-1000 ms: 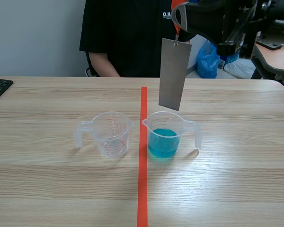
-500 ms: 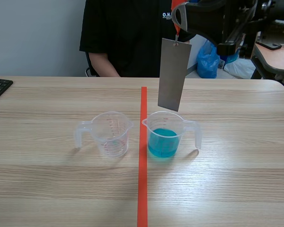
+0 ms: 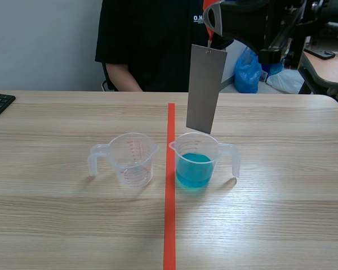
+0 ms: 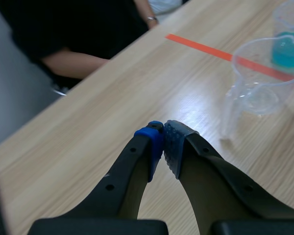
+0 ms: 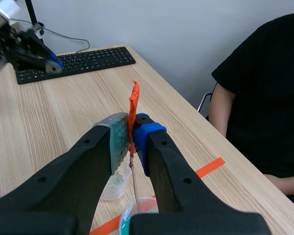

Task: Do the redox reaction experiment.
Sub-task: 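Raise the plate and point at it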

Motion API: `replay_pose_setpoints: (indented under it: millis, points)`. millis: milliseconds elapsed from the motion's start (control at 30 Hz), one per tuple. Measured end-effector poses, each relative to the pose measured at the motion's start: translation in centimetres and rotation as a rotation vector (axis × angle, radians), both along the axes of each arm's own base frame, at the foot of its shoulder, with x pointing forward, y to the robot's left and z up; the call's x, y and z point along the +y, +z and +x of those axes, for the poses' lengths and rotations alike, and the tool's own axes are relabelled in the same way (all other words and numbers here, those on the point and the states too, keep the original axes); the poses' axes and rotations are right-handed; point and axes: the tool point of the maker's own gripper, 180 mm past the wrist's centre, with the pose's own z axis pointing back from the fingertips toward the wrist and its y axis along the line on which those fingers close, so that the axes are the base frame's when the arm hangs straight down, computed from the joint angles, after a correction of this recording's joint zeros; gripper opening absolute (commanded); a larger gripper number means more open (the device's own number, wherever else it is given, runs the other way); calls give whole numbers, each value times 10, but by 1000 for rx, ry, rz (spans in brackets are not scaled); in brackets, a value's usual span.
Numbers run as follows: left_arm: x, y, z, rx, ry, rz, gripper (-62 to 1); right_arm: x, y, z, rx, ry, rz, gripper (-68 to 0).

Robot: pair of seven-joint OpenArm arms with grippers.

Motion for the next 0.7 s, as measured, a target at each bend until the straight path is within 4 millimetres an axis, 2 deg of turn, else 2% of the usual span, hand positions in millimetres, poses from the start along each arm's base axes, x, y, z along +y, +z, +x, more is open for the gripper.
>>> replay_pose_setpoints:
  millis: [67,167,367,567,700]
  points:
    - [-28,-13,7,32,-44,-7,-569,0,0,0,0,0,-1,-660]
    - [-71,-22,18,52,-110,-32,-569,0,0,0,0,0,0,-660]
    - [-139,-16,39,68,-192,-101,-569,0,0,0,0,0,0,-660]
    - [-181,-7,53,72,-254,-87,-568,0,0,0,0,0,0,-660]
    - [-204,0,55,62,-293,-96,-568,0,0,0,0,0,0,-660]
